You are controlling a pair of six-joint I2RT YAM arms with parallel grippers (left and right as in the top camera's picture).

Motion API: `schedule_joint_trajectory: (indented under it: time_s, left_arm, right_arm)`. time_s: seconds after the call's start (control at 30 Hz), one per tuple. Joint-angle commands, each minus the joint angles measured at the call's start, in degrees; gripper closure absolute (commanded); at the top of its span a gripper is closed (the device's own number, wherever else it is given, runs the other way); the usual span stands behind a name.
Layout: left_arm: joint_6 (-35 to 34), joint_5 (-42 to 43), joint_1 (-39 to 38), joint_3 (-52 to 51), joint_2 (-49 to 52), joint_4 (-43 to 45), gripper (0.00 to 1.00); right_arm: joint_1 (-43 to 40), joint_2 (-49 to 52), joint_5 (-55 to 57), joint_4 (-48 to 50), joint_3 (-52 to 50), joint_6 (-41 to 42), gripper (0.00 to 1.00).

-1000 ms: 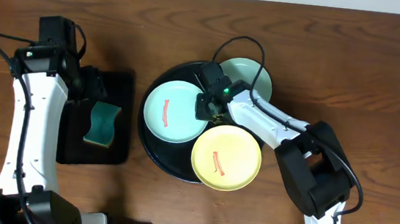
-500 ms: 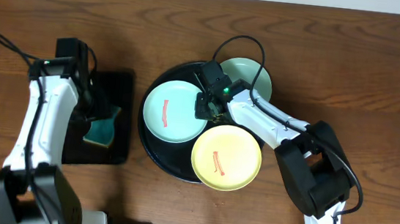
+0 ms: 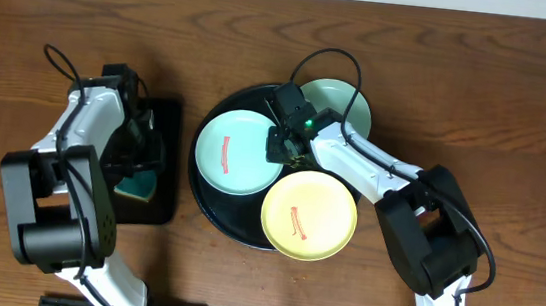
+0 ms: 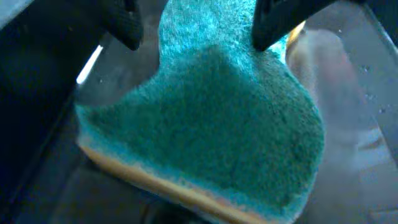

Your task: Clean dirty plates on tray and stack at the side

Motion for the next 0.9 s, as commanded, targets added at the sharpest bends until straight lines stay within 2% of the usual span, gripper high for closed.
schedule_joint_trajectory:
  time_s: [0.0,0.13,0.27,0.33,0.43,0.53,0.6,0.67,0.7,0.73,0.77,0.8,0.87]
  left_arm:
    - [1.3,-0.5,0.3,-0.4,1.6,1.0,0.53]
    - [1.2,-0.5,0.3,-0.4,1.6,1.7,0.58]
    - [1.3,-0.5,0.3,-2.2,1.6,4.9,0.59]
    - [1.2,-0.5,0.3,-3.9,1.6,7.0,0.57]
    - [1.2,-0.5,0.3,-6.0,1.6,8.9,0.49]
    - [1.2,-0.5,0.3,-6.0,1.5,9.0,0.49]
    - [1.2,-0.5,0.3,-5.8,1.5,9.0,0.76]
    - [0.2,-0.4,0.3,-4.9,1.4,8.2,0.85]
    - [-0.5,-0.4,0.3,-4.1,1.2,7.3,0.85]
    - [-0.5,0.0,0.3,-3.4,1.0,6.6,0.84]
    - [-0.5,0.3,0.3,-2.6,0.9,5.8,0.75]
    - [-0.5,1.1,0.3,-1.0,0.6,4.2,0.6]
    - [-0.5,1.8,0.3,1.4,0.2,1.7,0.49]
  right_arm:
    - [0.6,1.5,0.9,-0.1,0.4,-0.9,0.99]
    - [0.6,1.5,0.9,-0.1,0.4,-0.9,0.99]
    - [0.6,1.5,0.9,-0.1,0.4,-0.9,0.99]
    - [0.6,1.5,0.9,-0.1,0.4,-0.9,0.99]
    - [0.6,1.5,0.9,-0.1,0.4,-0.9,0.99]
    - [0.6,1.5,0.9,0.0,0.4,-0.9,0.99]
    - [0.6,1.5,0.9,0.1,0.4,-0.9,0.99]
    - [0.6,1.5,0.9,0.1,0.4,-0.9,0.98]
    - [0.6,1.5,0.9,0.1,0.4,-0.9,0.98]
    - [0.6,1.5,0.9,0.1,0.4,-0.9,0.98]
    - [0.6,1.5,0.9,0.1,0.4,-0.9,0.98]
    - [0.6,1.5,0.9,0.1,0.4,-0.9,0.98]
    - [0.6,1.5,0.9,0.1,0.4,-0.9,0.98]
